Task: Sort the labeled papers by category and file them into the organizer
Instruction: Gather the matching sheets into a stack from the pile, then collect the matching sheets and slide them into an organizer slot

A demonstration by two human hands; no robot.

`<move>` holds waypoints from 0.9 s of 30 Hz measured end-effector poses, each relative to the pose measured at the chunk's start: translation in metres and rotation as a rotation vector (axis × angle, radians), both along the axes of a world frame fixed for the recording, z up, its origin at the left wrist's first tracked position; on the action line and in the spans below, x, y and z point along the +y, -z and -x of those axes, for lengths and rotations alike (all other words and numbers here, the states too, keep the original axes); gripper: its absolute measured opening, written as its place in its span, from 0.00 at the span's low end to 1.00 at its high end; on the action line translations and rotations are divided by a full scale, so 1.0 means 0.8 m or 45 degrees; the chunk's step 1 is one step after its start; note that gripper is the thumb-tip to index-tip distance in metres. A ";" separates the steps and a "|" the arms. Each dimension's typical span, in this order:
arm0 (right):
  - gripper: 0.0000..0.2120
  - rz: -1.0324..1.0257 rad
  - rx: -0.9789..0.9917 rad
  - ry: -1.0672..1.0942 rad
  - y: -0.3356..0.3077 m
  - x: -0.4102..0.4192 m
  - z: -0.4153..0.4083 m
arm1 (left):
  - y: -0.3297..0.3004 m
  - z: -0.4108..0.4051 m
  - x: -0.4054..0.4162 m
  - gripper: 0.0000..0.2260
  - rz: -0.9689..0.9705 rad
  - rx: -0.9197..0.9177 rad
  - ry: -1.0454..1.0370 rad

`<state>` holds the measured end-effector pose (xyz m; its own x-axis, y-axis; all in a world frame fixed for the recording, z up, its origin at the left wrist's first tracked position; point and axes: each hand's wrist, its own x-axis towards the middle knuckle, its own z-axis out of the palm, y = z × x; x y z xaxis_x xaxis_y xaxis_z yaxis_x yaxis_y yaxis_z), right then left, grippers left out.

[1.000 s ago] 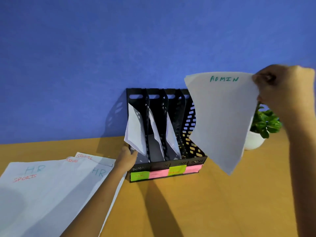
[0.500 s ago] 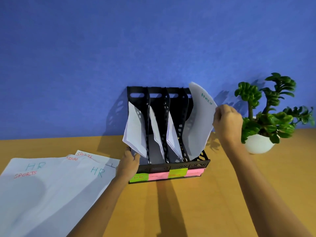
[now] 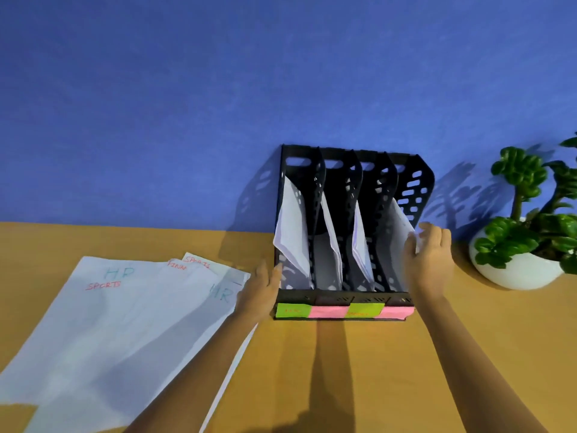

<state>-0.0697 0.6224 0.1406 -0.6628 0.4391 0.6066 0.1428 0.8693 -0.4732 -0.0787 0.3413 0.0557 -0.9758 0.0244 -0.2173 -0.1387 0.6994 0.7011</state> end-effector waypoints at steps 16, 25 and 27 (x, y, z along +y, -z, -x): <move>0.10 0.056 -0.475 -0.947 0.120 -0.340 -0.042 | 0.062 -0.045 -0.248 0.25 0.573 -0.205 -0.298; 0.31 0.001 -1.122 -0.287 0.209 -0.383 -0.069 | 0.077 -0.046 -0.279 0.23 0.153 -0.168 -0.193; 0.35 0.120 -1.103 -0.262 0.208 -0.382 -0.067 | 0.080 -0.043 -0.281 0.22 0.040 -0.198 -0.200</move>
